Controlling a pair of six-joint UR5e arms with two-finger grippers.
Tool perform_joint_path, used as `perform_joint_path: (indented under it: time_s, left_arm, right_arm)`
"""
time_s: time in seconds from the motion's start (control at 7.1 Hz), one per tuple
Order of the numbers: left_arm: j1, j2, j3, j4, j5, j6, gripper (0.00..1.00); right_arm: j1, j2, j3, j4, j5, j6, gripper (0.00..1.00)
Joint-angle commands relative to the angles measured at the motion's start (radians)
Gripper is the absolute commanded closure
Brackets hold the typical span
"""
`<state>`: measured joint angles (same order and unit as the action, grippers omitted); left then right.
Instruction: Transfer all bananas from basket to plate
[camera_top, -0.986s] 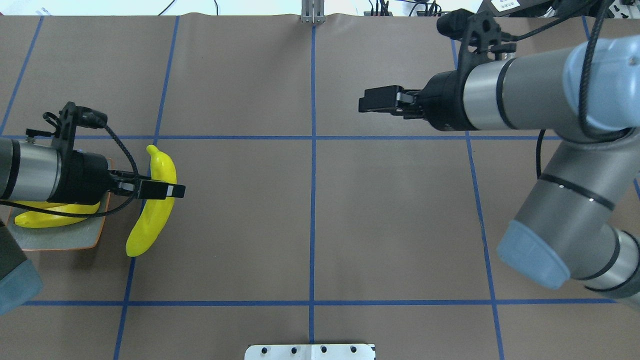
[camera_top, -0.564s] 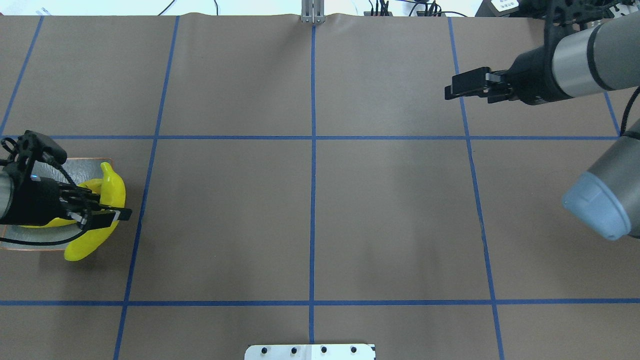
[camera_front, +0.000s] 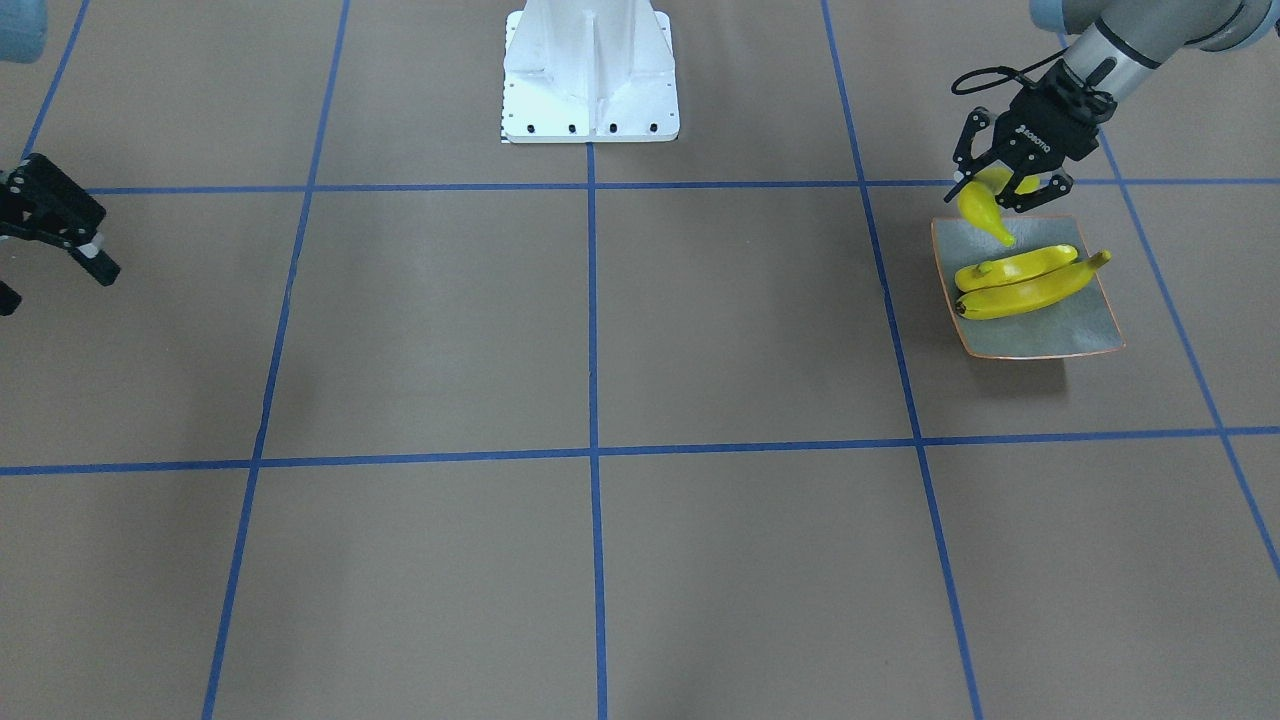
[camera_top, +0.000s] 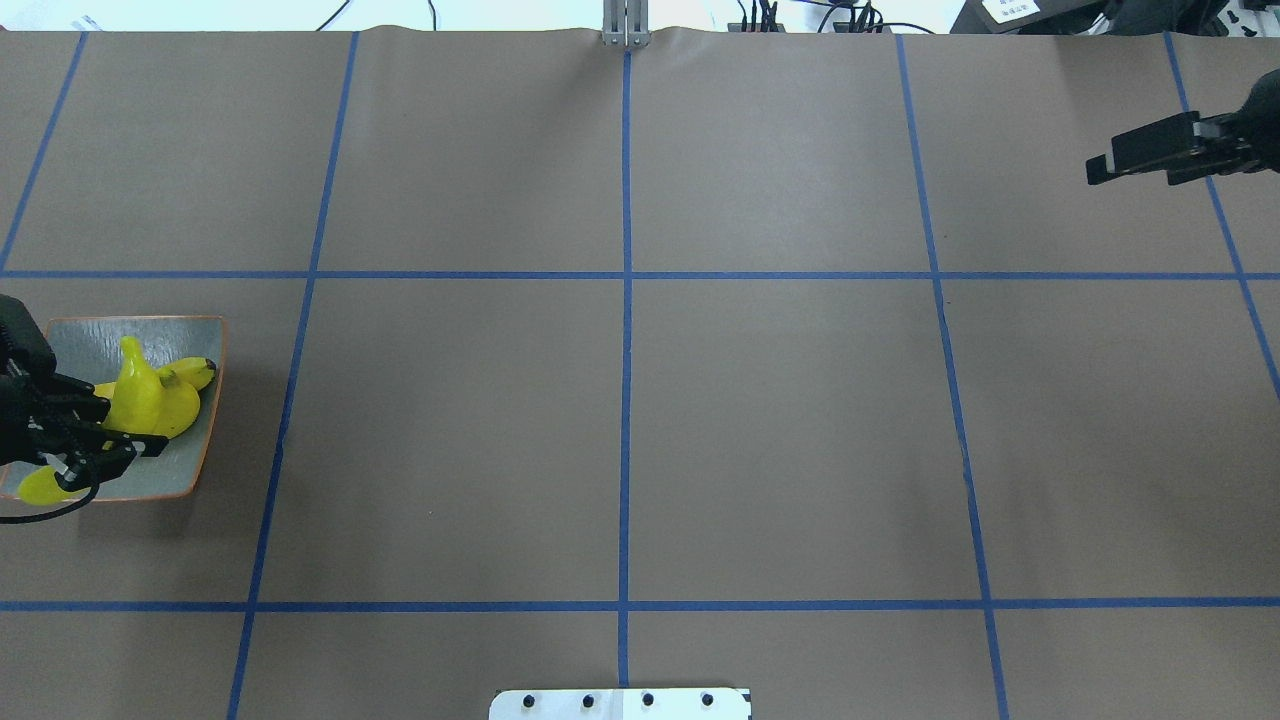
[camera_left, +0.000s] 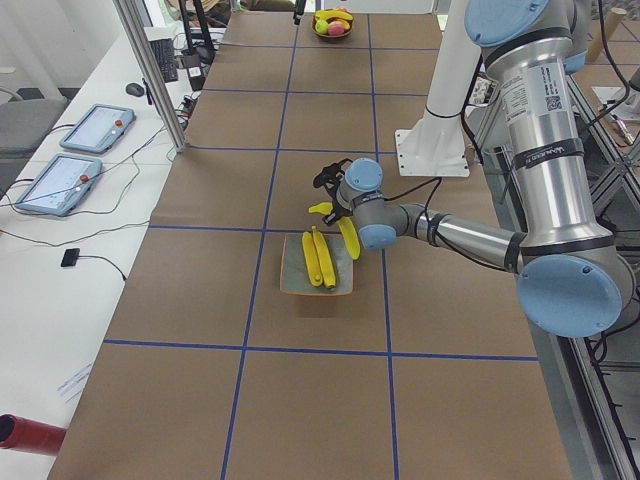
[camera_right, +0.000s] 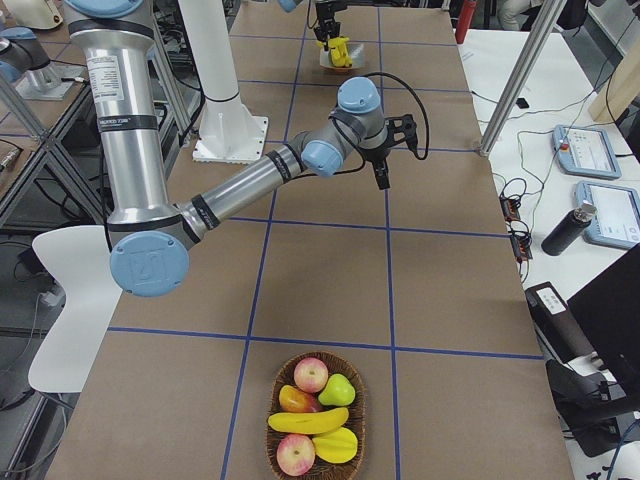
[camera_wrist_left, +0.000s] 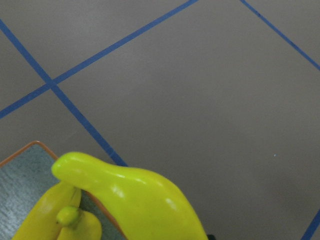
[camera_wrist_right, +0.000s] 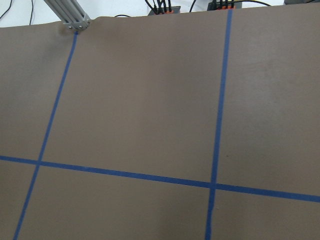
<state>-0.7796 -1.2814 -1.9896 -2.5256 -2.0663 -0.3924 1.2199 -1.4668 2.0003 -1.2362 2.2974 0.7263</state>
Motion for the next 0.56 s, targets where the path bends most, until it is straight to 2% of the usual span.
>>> perform_joint_path:
  time_s: [0.0, 0.42]
  left_arm:
    - [-0.001, 0.013, 0.069, -0.053, 0.044, 0.069, 1.00]
    - [-0.001, -0.013, 0.124, -0.076, 0.048, 0.069, 0.98]
  right_arm:
    - [0.058, -0.021, -0.035, 0.000, 0.028, -0.069, 0.00]
    - [0.090, -0.067, -0.046, -0.002, 0.028, -0.146, 0.00]
